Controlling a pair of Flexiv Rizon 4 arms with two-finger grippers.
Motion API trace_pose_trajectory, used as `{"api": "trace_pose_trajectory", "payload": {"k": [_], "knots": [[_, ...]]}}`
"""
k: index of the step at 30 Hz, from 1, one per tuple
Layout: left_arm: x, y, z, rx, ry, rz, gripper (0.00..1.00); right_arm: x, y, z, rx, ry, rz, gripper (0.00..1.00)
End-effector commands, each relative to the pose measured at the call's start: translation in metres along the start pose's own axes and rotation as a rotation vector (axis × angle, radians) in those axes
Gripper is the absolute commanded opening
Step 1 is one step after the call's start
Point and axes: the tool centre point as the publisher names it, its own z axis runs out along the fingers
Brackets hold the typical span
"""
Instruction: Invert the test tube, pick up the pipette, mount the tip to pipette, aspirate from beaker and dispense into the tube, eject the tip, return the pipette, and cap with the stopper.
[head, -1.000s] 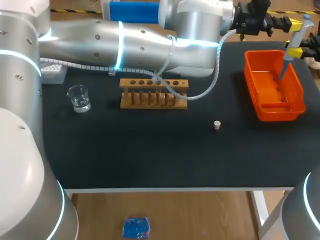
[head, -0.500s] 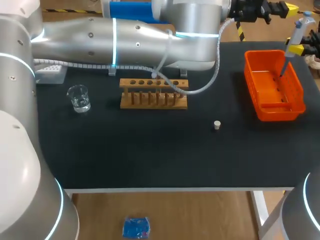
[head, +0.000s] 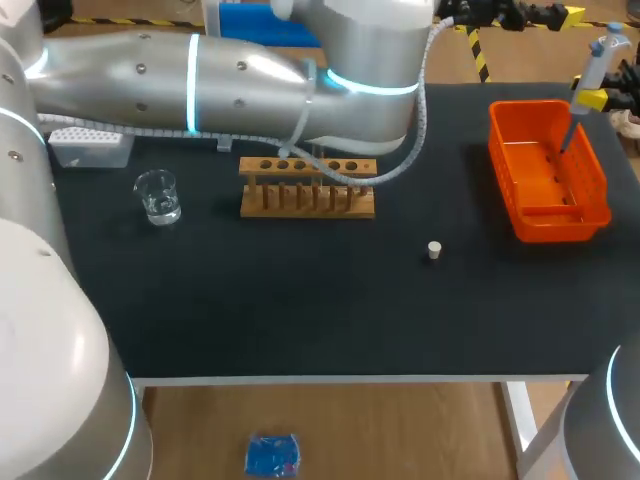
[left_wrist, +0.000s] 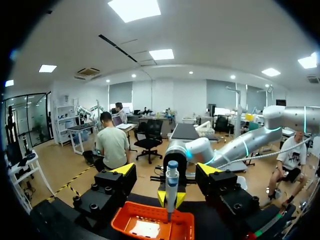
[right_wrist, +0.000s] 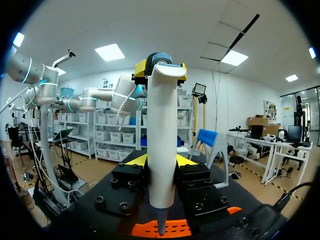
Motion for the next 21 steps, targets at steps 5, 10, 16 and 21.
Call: {"api": "trace_pose_trajectory", "payload": {"k": [5, 10, 16, 21], "knots": [[0.015, 0.022, -0.066, -0.009, -0.069, -0.051, 1.0, 0.0, 0.001, 0.0, 0.004, 0.001, 0.001, 0.0], [0.021, 0.039, -0.082, -0.008, -0.085, -0.082, 1.0, 0.0, 0.001, 0.0, 0.004, 0.001, 0.001, 0.0], [0.036, 0.057, -0.098, 0.063, -0.074, -0.075, 1.0, 0.0, 0.001, 0.0, 0.004, 0.001, 0.001, 0.0], [0.052, 0.071, -0.106, 0.101, -0.004, -0.057, 1.0, 0.0, 0.001, 0.0, 0.004, 0.001, 0.001, 0.0]]}}
